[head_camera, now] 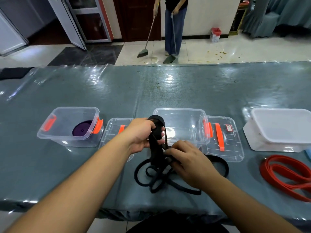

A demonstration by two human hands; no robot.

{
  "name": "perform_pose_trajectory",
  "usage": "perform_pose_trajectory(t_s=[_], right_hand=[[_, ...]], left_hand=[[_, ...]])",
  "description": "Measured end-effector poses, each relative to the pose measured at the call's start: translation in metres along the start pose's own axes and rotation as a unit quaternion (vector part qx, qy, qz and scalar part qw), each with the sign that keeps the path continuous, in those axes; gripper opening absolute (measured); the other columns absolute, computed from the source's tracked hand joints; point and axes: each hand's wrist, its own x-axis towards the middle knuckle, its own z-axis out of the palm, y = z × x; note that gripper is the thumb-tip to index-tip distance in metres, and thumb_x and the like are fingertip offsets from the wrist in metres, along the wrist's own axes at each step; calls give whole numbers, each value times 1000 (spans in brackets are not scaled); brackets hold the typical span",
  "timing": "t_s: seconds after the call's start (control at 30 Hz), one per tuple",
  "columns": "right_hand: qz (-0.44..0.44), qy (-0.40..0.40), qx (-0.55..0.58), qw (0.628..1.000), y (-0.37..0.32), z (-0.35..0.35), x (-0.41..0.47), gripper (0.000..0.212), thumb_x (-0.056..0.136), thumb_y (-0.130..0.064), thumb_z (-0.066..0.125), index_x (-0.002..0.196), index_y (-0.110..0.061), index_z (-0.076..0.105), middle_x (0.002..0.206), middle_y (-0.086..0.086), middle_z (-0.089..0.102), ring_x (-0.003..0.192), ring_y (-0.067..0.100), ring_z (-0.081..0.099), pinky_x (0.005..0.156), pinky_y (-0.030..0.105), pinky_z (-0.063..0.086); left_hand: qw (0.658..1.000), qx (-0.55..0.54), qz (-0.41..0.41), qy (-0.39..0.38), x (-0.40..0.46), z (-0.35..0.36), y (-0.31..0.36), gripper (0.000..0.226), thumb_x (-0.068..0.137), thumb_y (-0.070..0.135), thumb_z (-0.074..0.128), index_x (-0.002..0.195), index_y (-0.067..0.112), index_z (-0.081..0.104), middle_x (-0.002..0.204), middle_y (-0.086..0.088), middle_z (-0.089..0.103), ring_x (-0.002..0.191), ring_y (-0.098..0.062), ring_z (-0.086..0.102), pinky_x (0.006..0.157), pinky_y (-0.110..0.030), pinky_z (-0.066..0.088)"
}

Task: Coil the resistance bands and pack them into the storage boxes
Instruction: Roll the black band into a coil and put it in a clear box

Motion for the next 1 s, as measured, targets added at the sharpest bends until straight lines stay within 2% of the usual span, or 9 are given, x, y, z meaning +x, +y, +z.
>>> perform_pose_trajectory(t_s=[0.07, 0.13, 0.23, 0.33, 0.53, 0.67, 0.8, 0.93, 1.0], right_hand=[[42, -18, 72, 996, 2, 1, -3, 31, 100, -32, 45, 124, -29, 64, 119, -14, 60, 110, 8, 52, 93, 18, 40], [156, 27, 239, 958, 0, -2, -5, 30, 100, -21, 42, 114, -25, 69, 113, -16, 66, 108, 4, 59, 95, 16, 43], [354, 176, 531, 750, 6, -11, 1, 30, 106, -9, 39, 96, -4, 67, 84, 7, 72, 83, 28, 70, 78, 44, 59], [432, 235, 598, 633, 22, -17, -4, 25, 103, -12, 44, 86, -5, 61, 62, 11, 56, 60, 31, 57, 68, 50, 54], [482, 313, 625, 528, 66, -17, -32, 27, 94, -18, 45, 67, -21, 47, 51, -5, 24, 43, 12, 21, 44, 27, 23], [545, 341, 518, 564, 92, -13, -49, 17, 86, -17, 47, 69, -20, 47, 45, -9, 26, 40, 11, 19, 40, 23, 15], [600, 286, 346, 662, 90, -13, -58, 17, 87, -9, 54, 71, -9, 59, 60, 6, 40, 55, 22, 31, 53, 31, 24], [565, 37, 176, 805, 90, -1, -71, 20, 92, -15, 58, 76, -12, 68, 69, 5, 66, 69, 28, 59, 65, 37, 48], [537, -115, 138, 824, 84, 4, -69, 14, 88, -17, 64, 97, -23, 73, 90, -1, 73, 82, 22, 68, 71, 35, 54]], left_hand=[[998, 60, 15, -4, 0, -1, -4, 37, 93, -9, 35, 106, 5, 66, 99, -15, 73, 85, -29, 68, 71, -44, 65], [992, 121, 25, 4, 2, -5, -8, 43, 96, -7, 32, 103, 14, 68, 104, -7, 71, 87, -26, 64, 71, -41, 65], [978, 203, 39, 26, 8, -17, -11, 40, 96, 1, 34, 102, 16, 70, 97, -4, 68, 74, -22, 56, 54, -28, 47], [965, 246, 44, 74, 13, -30, -10, 37, 83, 13, 41, 105, 14, 71, 88, -10, 64, 62, -23, 50, 57, -29, 37], [963, 238, 43, 118, 16, -44, -2, 36, 89, 8, 39, 106, 8, 70, 89, -11, 66, 50, -18, 39, 53, -25, 29], [974, 167, 39, 151, 18, -45, 5, 19, 96, 16, 49, 100, 5, 64, 74, -10, 56, 45, -18, 44, 49, -24, 39], [988, 89, 10, 123, 15, -41, 11, 16, 100, 19, 52, 91, 10, 63, 48, 1, 53, 43, -16, 53, 52, -25, 53], [992, -120, -29, 37, 8, -33, 20, 7, 99, 12, 52, 96, 8, 57, 66, -4, 55, 59, -19, 68, 62, -38, 64], [978, -204, -48, 2, 3, -25, 24, 9, 100, 9, 49, 102, 3, 55, 77, -9, 61, 69, -22, 74, 63, -43, 64]])
